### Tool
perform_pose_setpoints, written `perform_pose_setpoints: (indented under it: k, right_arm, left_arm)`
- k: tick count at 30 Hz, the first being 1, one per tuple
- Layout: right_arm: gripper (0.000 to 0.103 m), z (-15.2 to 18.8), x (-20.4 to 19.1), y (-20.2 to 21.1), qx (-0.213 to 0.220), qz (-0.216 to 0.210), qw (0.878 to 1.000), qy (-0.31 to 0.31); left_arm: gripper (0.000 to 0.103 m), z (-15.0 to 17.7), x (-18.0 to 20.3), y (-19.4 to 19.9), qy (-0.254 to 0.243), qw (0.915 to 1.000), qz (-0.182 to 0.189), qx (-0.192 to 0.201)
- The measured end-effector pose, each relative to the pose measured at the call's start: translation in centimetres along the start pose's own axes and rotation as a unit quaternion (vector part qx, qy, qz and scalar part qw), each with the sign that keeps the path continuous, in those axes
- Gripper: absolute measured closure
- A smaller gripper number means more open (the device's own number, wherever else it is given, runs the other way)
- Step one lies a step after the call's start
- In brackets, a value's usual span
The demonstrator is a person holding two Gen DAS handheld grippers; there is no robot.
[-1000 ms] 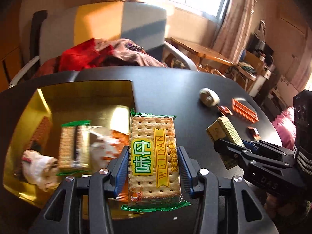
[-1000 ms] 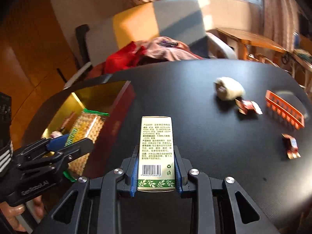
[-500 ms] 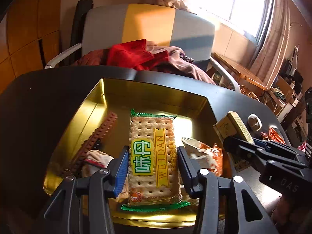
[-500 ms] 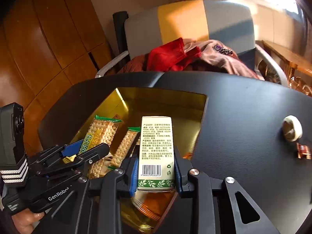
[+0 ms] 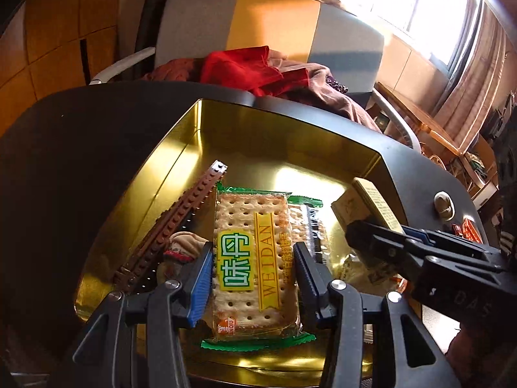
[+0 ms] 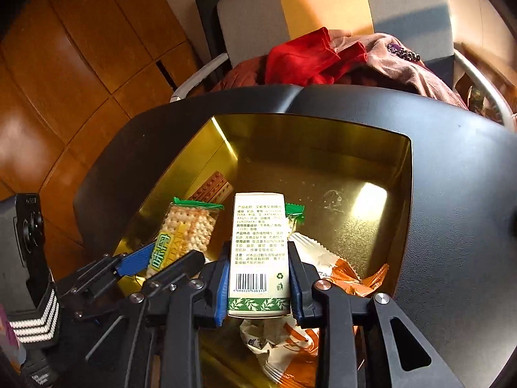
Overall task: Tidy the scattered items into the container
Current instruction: 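Carry the cracker pack and juice box into the gold tray and open both tools, then move both tools back over the table and grasp a red chocolate with the left tool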
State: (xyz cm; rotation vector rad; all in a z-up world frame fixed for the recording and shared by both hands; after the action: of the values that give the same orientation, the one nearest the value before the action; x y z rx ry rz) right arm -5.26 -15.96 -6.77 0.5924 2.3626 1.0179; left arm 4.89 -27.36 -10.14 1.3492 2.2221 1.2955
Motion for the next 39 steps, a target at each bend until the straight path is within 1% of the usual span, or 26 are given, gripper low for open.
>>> perform_pose_setpoints:
  k: [1, 4, 8, 9, 11, 15, 20, 24, 27, 30, 33, 35, 37, 39]
  right_arm:
    - [0.070, 0.1, 0.1, 0.1, 0.001, -0.004, 1.000, -0.004]
    - [0.069, 0.4, 0.3, 0.5, 0.002, -0.015, 1.000, -0.018]
    - [0.068, 0.7, 0.6, 1.0, 0.006, -0.029, 0.999, -0.036]
    - [0.068, 0.7, 0.7, 1.4, 0.010, -0.031, 0.999, -0.042]
    - [0.068, 1.0, 0.8, 2.4, 0.022, -0.032, 0.998, -0.047]
    - [0.068, 2.3, 1.4, 4.3, 0.041, -0.030, 0.997, -0.063]
    - [0.068, 5.2, 3.8, 7.2, 0.060, -0.002, 0.994, -0.092]
    - [0.067, 7.8, 7.2, 9.6, 0.073, 0.033, 0.988, -0.133]
    - [0.065, 10.0, 10.0, 11.3, 0.081, 0.056, 0.980, -0.173]
    - [0.062, 12.3, 13.0, 12.9, 0.088, 0.079, 0.970, -0.213]
    - [0.057, 14.5, 15.6, 14.5, 0.096, 0.106, 0.958, -0.247]
    - [0.051, 15.8, 17.1, 15.5, 0.100, 0.123, 0.952, -0.262]
    - [0.051, 16.9, 18.3, 16.4, 0.103, 0.142, 0.946, -0.273]
    - [0.048, 17.8, 19.2, 17.4, 0.106, 0.161, 0.940, -0.282]
  left_arm:
    - [0.055, 0.0, -0.1, 0.1, 0.002, 1.0000, 0.001, 0.000]
    - [0.054, 0.2, -0.3, 0.3, 0.008, 1.0000, 0.006, 0.001]
    - [0.053, -0.1, -0.4, 1.0, 0.016, 0.9998, 0.007, 0.010]
    - [0.049, -0.3, -0.4, 1.3, 0.017, 0.9997, 0.006, 0.015]
    - [0.048, -0.4, -0.3, 1.9, 0.019, 0.9994, 0.001, 0.027]
    - [0.048, -0.3, 0.1, 2.7, 0.016, 0.9993, 0.006, 0.033]
    - [0.048, 0.0, 2.0, 4.3, 0.004, 0.9985, 0.031, 0.044]
    - [0.048, 0.3, 5.2, 5.2, -0.027, 0.9968, 0.059, 0.047]
    - [0.048, 1.0, 7.7, 5.6, -0.048, 0.9949, 0.081, 0.038]
    - [0.048, 2.0, 10.7, 5.8, -0.083, 0.9914, 0.097, 0.029]
    - [0.048, 3.1, 14.0, 5.9, -0.120, 0.9859, 0.115, 0.017]
    - [0.047, 3.8, 15.8, 5.5, -0.142, 0.9825, 0.120, 0.008]
    - [0.047, 4.6, 17.7, 5.1, -0.164, 0.9786, 0.125, -0.001]
    - [0.046, 5.3, 19.5, 4.8, -0.185, 0.9741, 0.130, -0.009]
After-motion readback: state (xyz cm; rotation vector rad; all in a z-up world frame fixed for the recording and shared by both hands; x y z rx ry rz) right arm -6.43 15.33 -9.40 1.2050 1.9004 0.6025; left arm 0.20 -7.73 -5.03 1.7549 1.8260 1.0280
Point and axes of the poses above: each gripper's, at about its wrist camera, not at the fingertips, and y roughly against the way its jaws point, x to its right, z to its underside, the point moved 2 cm from there along -y, roughly the way its jaws point, and after that the axes turned 5 degrees about y, right-handed, at the moved point
